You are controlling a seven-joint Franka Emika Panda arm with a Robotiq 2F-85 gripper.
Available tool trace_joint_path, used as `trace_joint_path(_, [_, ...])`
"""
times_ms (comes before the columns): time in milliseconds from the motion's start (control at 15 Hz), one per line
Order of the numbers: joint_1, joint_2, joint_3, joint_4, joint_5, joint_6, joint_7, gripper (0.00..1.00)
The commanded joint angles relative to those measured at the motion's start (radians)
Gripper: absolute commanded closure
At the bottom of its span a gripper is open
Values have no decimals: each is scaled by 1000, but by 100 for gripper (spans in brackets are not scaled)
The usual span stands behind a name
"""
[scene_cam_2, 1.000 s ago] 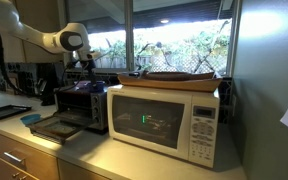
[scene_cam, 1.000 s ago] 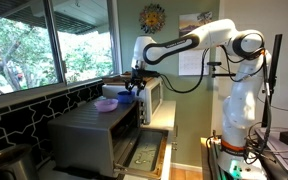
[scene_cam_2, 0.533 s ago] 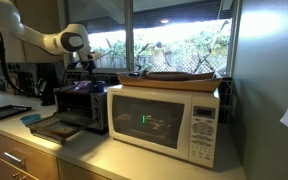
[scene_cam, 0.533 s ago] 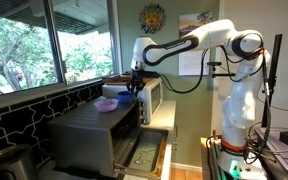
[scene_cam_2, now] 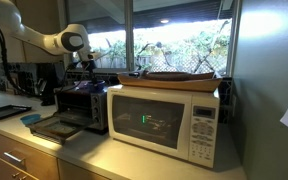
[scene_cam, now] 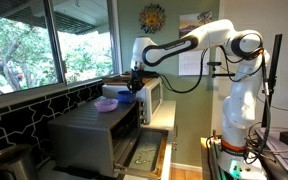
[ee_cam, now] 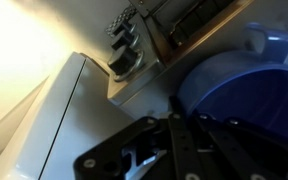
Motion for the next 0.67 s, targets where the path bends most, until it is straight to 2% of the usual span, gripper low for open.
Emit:
trace_joint_path(0, [16,18,2,58,-30,-62,-4,99])
trace_joint_path(200, [30,26,8,122,-50,-137,-35,99])
trace_joint_path(600, [78,108,60,352,-173,-430,-150,99])
